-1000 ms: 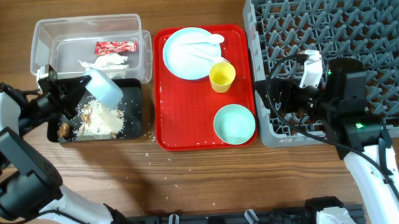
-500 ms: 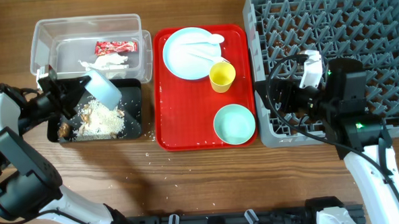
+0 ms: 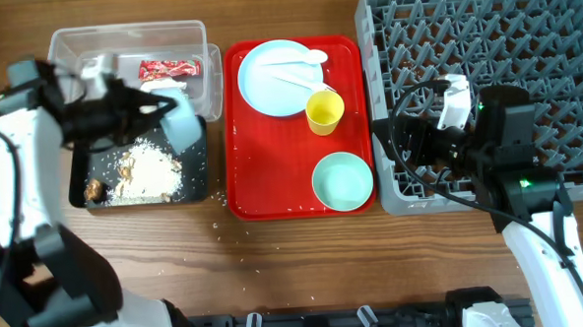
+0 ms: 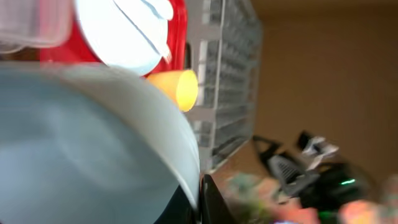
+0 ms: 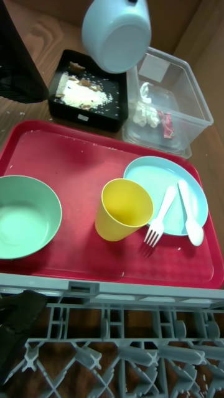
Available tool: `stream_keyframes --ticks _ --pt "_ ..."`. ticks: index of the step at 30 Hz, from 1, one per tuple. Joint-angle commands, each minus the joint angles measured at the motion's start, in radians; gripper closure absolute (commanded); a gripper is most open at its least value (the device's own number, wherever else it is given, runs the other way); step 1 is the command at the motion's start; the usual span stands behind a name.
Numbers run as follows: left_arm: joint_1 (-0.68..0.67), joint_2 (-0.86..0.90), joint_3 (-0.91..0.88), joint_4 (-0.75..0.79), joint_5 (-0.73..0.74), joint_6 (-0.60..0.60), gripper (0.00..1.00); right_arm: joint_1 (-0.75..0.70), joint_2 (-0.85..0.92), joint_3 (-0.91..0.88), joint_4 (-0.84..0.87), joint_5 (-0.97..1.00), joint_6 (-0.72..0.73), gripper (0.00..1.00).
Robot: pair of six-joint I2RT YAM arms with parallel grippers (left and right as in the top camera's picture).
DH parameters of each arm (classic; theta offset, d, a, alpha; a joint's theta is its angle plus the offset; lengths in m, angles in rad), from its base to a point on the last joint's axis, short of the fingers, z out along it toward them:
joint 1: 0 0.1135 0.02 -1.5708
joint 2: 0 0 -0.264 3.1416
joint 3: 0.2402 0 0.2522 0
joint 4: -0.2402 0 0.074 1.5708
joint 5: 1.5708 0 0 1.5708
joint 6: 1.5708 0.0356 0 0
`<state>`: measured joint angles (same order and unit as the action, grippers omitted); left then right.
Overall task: Sort waste into correct bins and load items into the dishwasher rack
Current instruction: 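Set the emptied bowl back on the red tray with the left gripper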
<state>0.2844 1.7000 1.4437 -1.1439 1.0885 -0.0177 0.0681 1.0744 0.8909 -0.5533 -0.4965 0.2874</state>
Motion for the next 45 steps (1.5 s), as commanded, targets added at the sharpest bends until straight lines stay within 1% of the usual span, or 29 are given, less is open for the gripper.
stream_keyframes --ticks 1,3,5,6,7,8,9,11,15,17,18,19,21,22,23,25,26,29,32,34,36,39,45 --pt "-0.231 -0.035 0.012 0.103 -0.296 -0.108 0.96 -0.004 0.003 0.018 0.006 0.002 0.004 0.02" --pt "-0.391 -0.027 0.012 0.170 -0.442 -0.126 0.96 -0.004 0.003 0.018 0.005 0.002 0.004 0.02" --pt "-0.543 -0.017 0.012 0.199 -0.639 -0.128 0.96 -0.004 0.003 0.018 0.002 0.002 0.003 0.02" --pt "-0.600 -0.008 0.012 0.206 -0.747 -0.155 0.96 -0.004 0.003 0.018 -0.003 0.002 0.003 0.02" --pt "-0.676 0.008 0.011 0.213 -0.875 -0.210 0.96 -0.004 0.003 0.018 -0.008 0.002 0.003 0.02" --pt "-0.715 0.022 0.011 0.217 -0.933 -0.238 0.96 -0.004 0.003 0.018 -0.010 0.002 0.002 0.02" --pt "-0.782 0.053 0.011 0.222 -1.004 -0.264 0.96 -0.004 0.003 0.018 -0.012 0.002 0.002 0.02" --pt "-0.850 0.112 0.011 0.236 -1.071 -0.306 0.96 -0.004 0.003 0.018 -0.013 0.002 0.002 0.02" --pt "-0.905 0.218 0.011 0.250 -1.074 -0.391 0.96 -0.004 0.003 0.018 -0.017 0.002 0.001 0.02" --pt "-0.914 0.245 0.011 0.251 -1.072 -0.396 0.96 -0.004 0.003 0.018 -0.017 0.002 0.001 0.02" --pt "-0.915 0.250 0.011 0.249 -1.072 -0.402 0.94 -0.004 0.003 0.018 -0.018 0.002 0.001 0.02" --pt "-0.915 0.257 0.011 0.249 -1.072 -0.410 0.90 -0.004 0.003 0.018 -0.017 0.002 0.002 0.02" --pt "-0.915 0.261 0.011 0.246 -1.071 -0.410 0.66 -0.004 0.003 0.018 -0.017 0.002 0.005 0.02" --pt "-0.915 0.261 0.011 0.246 -1.071 -0.410 0.59 -0.004 0.003 0.018 -0.017 0.002 0.005 0.02" --pt "-0.915 0.261 0.011 0.246 -1.071 -0.410 0.53 -0.004 0.003 0.018 -0.018 0.001 0.008 0.06" --pt "-0.906 0.256 0.024 0.241 -1.067 -0.410 0.46 -0.004 0.003 0.020 -0.019 0.002 0.035 0.15" --pt "-0.895 0.244 0.049 0.222 -1.053 -0.410 0.45 -0.002 0.003 0.026 -0.023 0.002 0.035 0.19" --pt "-0.850 0.205 0.140 0.164 -1.045 -0.410 0.42 0.012 0.003 0.089 -0.069 0.074 0.056 0.19" --pt "-0.812 0.165 0.190 0.149 -1.021 -0.409 0.36 0.040 0.034 0.233 -0.181 0.216 0.055 0.19" --pt "-0.798 0.151 0.191 0.184 -0.994 -0.407 0.33 0.045 0.089 0.341 -0.274 0.296 0.046 0.19" --pt "-0.797 0.154 0.191 0.248 -0.992 -0.374 0.32 0.047 0.126 0.388 -0.305 0.298 0.027 0.18" --pt "-0.798 0.188 0.191 0.348 -0.987 -0.356 0.32 0.047 0.142 0.393 -0.320 0.293 0.026 0.14" --pt "-0.798 0.314 0.191 0.441 -0.913 -0.352 0.36 0.047 0.146 0.393 -0.367 0.294 0.000 0.12"
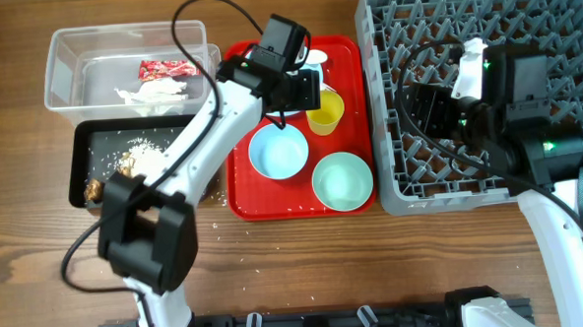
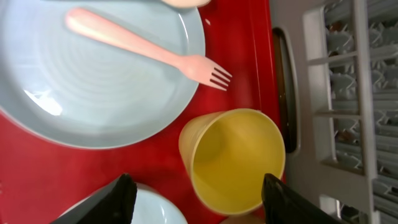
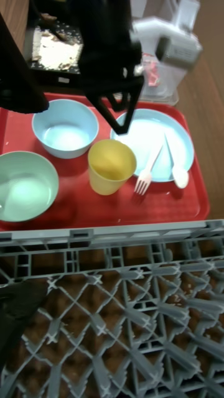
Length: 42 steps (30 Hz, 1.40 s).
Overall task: Sort waste into correct bins and load items into the dishwasher rack
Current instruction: 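Set the emptied bowl back on the red tray with the left gripper, then lift the yellow cup with the left gripper and pass it to the right gripper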
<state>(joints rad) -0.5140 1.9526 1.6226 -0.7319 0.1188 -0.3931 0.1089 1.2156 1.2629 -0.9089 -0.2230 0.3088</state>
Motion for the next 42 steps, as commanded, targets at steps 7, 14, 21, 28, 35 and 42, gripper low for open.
stream_keyframes --ticks 7,14,21,28,35,42 --pt "-0.001 0.136 0.012 0.075 0.060 0.023 0.59 0.006 0.005 0.021 -0.030 0.020 -0.018 0.12" --pt "-0.001 0.177 0.012 0.097 0.067 0.018 0.96 0.006 0.005 0.021 -0.029 0.013 -0.018 0.12" --pt "0.160 0.027 0.020 0.097 0.739 -0.068 0.96 0.006 0.051 0.020 0.021 -0.107 -0.066 0.04" --pt "0.341 0.004 0.019 0.089 1.441 -0.067 0.96 0.001 0.227 0.020 0.293 -0.697 -0.225 0.00" --pt "0.338 0.003 0.019 -0.014 1.459 -0.072 0.96 -0.008 0.264 0.020 0.619 -0.939 -0.194 0.00" --pt "0.296 0.001 0.019 -0.052 1.459 -0.087 0.96 -0.007 0.306 0.020 0.673 -0.968 -0.176 0.00"
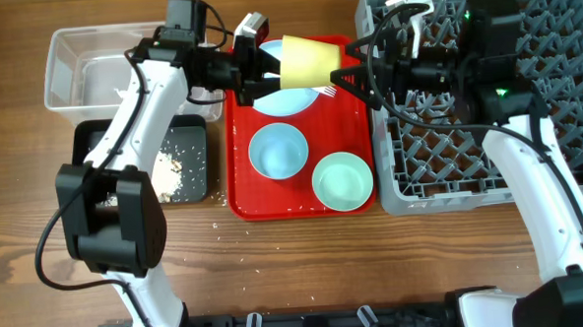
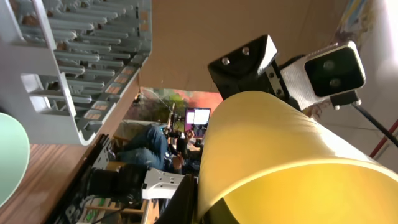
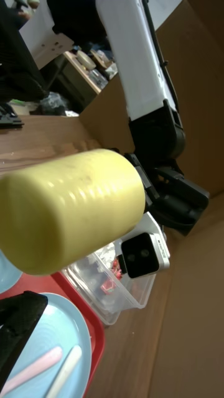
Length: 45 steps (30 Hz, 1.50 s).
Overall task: Sort waste into correct bins and load items into the dishwasher rack
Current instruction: 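Lift the yellow cup with the left gripper and pass it to the right gripper, then carry the yellow cup with the right gripper and place it in the rack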
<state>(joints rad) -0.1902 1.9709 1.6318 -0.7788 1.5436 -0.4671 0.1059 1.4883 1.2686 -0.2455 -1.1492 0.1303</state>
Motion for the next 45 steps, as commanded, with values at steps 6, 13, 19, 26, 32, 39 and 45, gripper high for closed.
stream_keyframes --ticks 6,13,19,26,32,39,45 --pt "-0.054 -0.021 0.010 -0.003 0.034 -0.012 0.96 -0.001 0.068 0.014 0.031 -0.107 0.001 0.14" --pt "-0.054 -0.021 0.010 0.005 0.033 -0.012 0.96 0.011 0.068 0.014 0.031 -0.139 0.004 0.30" --pt "-0.054 -0.021 0.010 0.005 0.034 -0.013 0.96 0.013 0.068 0.012 -0.005 -0.137 0.000 0.09" --pt "-0.054 -0.021 0.010 0.013 0.033 -0.013 0.96 0.016 0.068 0.012 -0.056 -0.131 -0.024 0.25" --pt "-0.054 -0.021 0.010 0.027 0.033 -0.012 0.76 0.015 0.068 0.012 -0.053 -0.131 -0.023 0.41" --pt "-0.054 -0.021 0.010 0.027 0.033 -0.012 0.50 -0.071 0.047 0.012 -0.050 -0.134 0.027 0.47" --pt "-0.054 -0.021 0.010 0.043 -0.187 -0.010 0.48 -0.286 -0.111 0.013 -0.342 0.233 0.054 0.48"
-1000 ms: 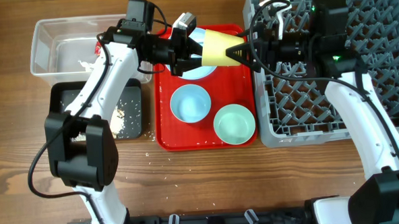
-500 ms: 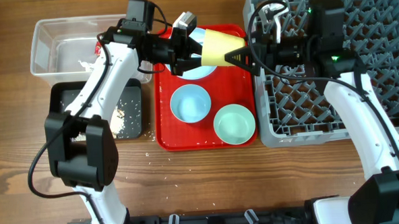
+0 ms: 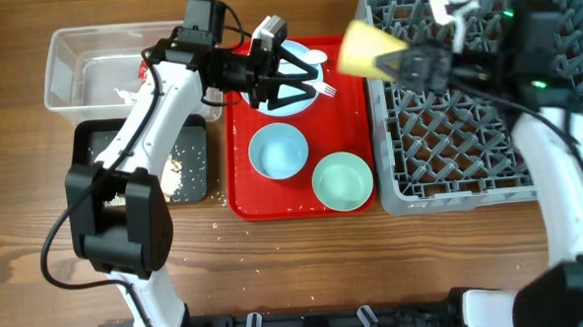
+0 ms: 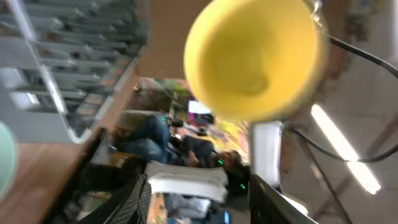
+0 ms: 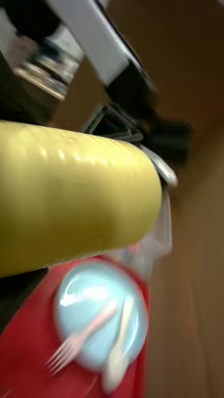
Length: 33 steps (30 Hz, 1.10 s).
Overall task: Sort waste into correct bins and load items into the dishwasher rack
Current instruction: 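Carry the yellow cup with the right gripper and place it in the rack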
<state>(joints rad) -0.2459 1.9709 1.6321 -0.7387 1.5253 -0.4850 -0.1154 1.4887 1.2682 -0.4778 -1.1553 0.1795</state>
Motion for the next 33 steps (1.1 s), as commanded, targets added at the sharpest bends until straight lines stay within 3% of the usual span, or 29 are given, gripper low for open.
stream_keyframes --ticks 1,3,7,9,12,17,22,25,28,33 --pt "0.002 -0.021 0.010 0.001 -0.296 0.010 0.48 -0.080 -0.153 0.014 -0.198 0.352 0.005 0.48" --pt "0.001 -0.021 0.010 -0.006 -0.596 0.010 0.48 -0.071 -0.241 0.014 -0.360 0.583 0.006 0.48" --pt "-0.008 -0.020 0.010 -0.074 -1.182 0.009 0.47 -0.026 -0.331 0.015 -0.590 0.837 0.064 0.47" --pt "-0.009 -0.020 0.010 -0.101 -1.350 0.010 0.41 0.012 -0.326 0.015 -0.676 0.890 0.123 0.44" --pt "-0.008 -0.020 0.010 -0.144 -1.491 0.010 0.39 0.077 -0.281 0.014 -0.754 0.959 0.220 0.44" --pt "-0.008 -0.020 0.010 -0.172 -1.546 0.009 0.37 0.128 -0.141 0.014 -0.843 1.060 0.245 0.43" --pt "-0.008 -0.020 0.010 -0.172 -1.546 0.009 0.36 0.135 0.022 0.014 -0.827 1.091 0.238 0.42" --pt "-0.008 -0.020 0.010 -0.173 -1.546 0.010 0.34 0.143 0.097 0.014 -0.814 1.038 0.184 0.32" --pt "-0.008 -0.020 0.010 -0.173 -1.546 0.010 0.19 0.143 0.111 0.015 -0.796 1.016 0.160 0.24" --pt "0.001 -0.026 0.010 -0.173 -1.545 0.047 0.17 0.144 0.110 0.134 -0.808 1.012 0.133 0.20"
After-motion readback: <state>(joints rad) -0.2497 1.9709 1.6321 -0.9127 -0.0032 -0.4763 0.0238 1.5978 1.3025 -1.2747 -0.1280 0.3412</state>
